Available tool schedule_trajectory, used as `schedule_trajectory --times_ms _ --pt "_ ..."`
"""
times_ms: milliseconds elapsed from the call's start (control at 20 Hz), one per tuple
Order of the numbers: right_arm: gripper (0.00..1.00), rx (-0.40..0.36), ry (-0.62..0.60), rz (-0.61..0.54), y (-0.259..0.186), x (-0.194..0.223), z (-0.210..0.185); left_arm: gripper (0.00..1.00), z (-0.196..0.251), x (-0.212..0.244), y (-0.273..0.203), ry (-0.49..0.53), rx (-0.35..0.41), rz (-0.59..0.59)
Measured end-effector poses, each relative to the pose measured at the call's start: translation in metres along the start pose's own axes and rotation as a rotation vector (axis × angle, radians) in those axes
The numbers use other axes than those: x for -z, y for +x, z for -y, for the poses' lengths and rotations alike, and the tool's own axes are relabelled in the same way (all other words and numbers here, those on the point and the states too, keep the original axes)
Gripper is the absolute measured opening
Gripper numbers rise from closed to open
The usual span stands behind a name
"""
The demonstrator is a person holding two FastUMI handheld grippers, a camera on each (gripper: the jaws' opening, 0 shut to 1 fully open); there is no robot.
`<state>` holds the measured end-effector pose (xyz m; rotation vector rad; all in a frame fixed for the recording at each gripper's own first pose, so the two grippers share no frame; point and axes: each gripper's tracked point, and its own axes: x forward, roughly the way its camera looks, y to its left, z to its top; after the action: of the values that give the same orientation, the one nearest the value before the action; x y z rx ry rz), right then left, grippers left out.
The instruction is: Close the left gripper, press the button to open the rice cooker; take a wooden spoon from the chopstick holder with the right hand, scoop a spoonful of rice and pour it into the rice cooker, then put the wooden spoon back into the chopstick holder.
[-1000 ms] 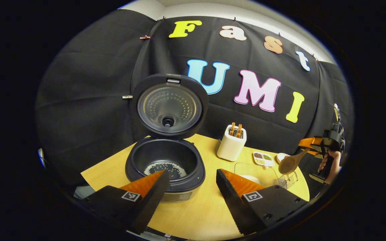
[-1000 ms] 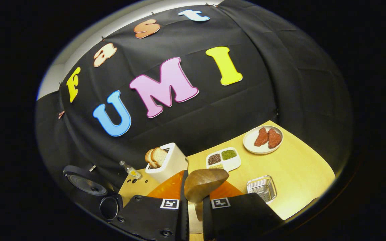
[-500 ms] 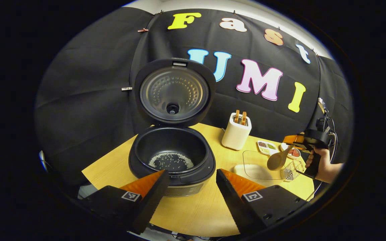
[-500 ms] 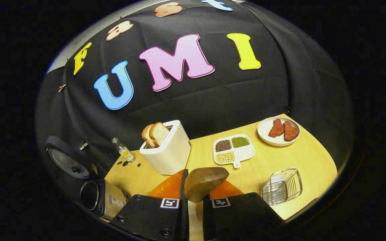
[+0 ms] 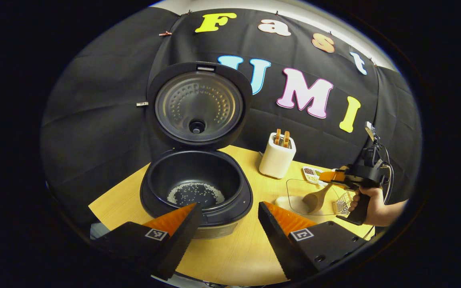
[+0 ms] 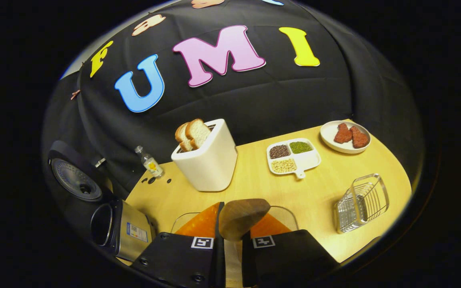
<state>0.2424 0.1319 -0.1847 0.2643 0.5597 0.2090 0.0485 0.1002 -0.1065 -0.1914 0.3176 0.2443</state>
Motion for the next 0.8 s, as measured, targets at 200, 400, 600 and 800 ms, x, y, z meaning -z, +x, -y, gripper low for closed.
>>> schedule_trajectory --times_ms 200,400,600,800 --pt "0.21 -0.032 0.033 -0.032 0.005 0.013 -0.031 0.95 -0.007 0.002 -0.011 -0.041 -0.006 0.008" --pt "0.21 -0.045 0.089 -0.063 0.008 0.021 -0.053 0.95 -0.02 0.015 -0.022 -0.073 -0.023 -0.007" --pt "0.21 -0.052 0.166 -0.103 0.003 0.026 -0.063 0.95 -0.039 0.017 -0.032 -0.075 -0.043 0.001" --pt "0.21 -0.029 0.231 -0.105 -0.003 0.026 -0.047 0.95 -0.055 0.013 -0.036 -0.049 -0.057 0.008"
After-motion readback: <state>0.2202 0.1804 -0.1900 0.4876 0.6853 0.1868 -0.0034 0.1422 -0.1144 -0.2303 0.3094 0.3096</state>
